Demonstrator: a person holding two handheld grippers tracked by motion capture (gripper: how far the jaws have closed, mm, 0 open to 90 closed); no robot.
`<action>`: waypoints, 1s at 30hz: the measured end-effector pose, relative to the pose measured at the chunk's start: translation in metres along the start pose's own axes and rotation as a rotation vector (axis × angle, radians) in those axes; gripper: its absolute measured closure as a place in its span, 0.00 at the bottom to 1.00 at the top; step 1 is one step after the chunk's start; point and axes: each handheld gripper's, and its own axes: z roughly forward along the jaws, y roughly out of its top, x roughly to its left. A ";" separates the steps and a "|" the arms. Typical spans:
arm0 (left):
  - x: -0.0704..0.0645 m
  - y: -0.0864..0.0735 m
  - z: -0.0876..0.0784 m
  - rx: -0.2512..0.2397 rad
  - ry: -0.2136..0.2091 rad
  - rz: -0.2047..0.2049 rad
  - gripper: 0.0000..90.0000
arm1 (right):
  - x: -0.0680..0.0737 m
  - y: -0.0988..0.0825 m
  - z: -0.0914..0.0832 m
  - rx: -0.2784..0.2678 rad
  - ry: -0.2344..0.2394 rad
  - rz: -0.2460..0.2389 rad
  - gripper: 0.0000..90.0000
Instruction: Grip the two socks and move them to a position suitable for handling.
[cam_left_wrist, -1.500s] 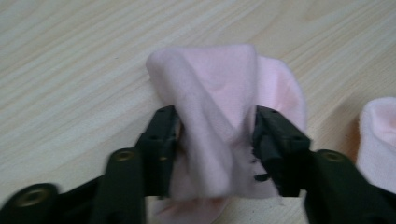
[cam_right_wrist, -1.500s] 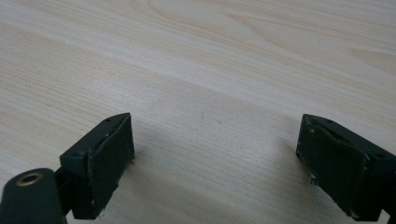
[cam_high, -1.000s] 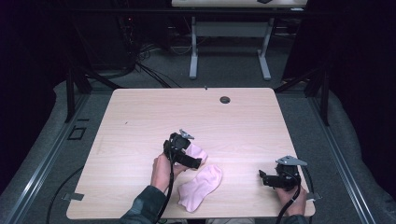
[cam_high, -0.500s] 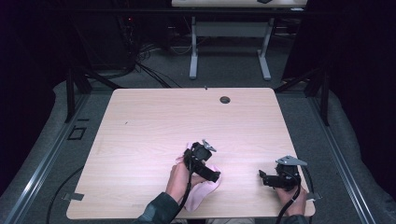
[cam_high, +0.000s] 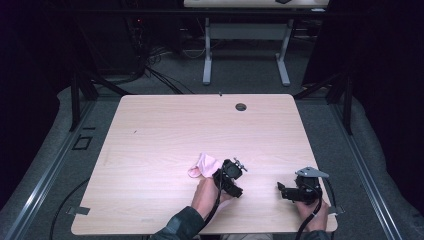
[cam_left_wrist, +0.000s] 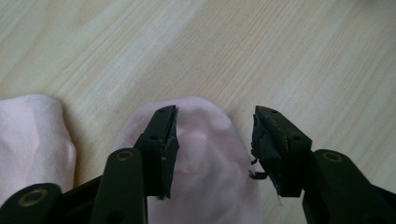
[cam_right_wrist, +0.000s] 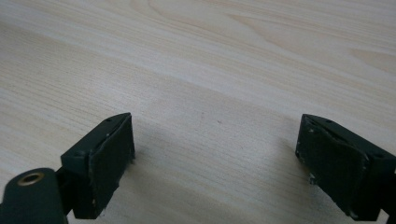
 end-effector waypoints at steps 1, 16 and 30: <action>0.000 0.000 0.000 0.000 0.000 0.000 0.59 | 0.000 0.000 0.000 0.000 0.000 0.000 0.12; 0.006 -0.005 0.004 0.009 0.011 0.000 0.86 | 0.000 0.000 0.000 0.000 0.000 0.000 0.12; 0.014 -0.008 -0.013 -0.095 -0.005 -0.033 0.95 | 0.000 0.000 -0.001 -0.001 0.009 0.000 0.14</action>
